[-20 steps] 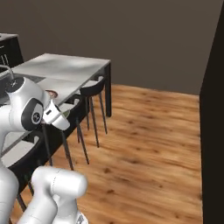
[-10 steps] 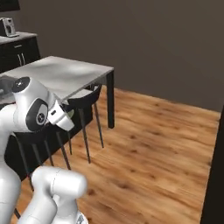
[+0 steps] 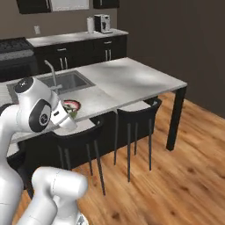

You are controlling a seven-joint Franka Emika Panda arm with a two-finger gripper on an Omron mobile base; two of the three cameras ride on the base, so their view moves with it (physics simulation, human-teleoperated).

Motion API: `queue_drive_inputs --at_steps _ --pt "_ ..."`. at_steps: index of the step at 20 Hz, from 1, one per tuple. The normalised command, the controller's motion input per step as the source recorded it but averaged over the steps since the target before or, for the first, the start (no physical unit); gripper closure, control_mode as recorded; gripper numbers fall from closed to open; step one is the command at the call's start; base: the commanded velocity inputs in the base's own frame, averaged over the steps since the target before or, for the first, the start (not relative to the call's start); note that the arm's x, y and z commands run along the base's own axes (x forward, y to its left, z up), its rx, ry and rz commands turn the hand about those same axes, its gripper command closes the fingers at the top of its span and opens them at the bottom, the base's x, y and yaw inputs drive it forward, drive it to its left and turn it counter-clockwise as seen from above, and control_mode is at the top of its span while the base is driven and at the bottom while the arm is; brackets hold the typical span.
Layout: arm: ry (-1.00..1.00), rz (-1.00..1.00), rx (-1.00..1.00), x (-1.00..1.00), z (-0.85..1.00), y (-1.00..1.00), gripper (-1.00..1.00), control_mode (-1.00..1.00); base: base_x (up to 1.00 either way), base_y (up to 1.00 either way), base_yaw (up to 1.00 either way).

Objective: Take the lemon wedge from the fridge and place it on the plate with fish on the dining counter.

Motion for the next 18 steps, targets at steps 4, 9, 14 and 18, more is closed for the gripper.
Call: queue_drive_inputs --at_steps 4,9,14,18 --pt "0.0 0.0 0.0 0.0 0.0 0.0 1.0 1.0 0.31 -0.06 0.85" --pt "0.0 0.0 0.0 0.0 0.0 0.0 1.0 1.0 0.31 -0.04 0.67" --pt "0.0 0.0 0.0 0.0 0.0 0.0 1.0 1.0 0.22 -0.23 0.16" --pt "0.0 0.0 0.0 0.0 0.0 0.0 1.0 1.0 0.57 -0.29 0.08"
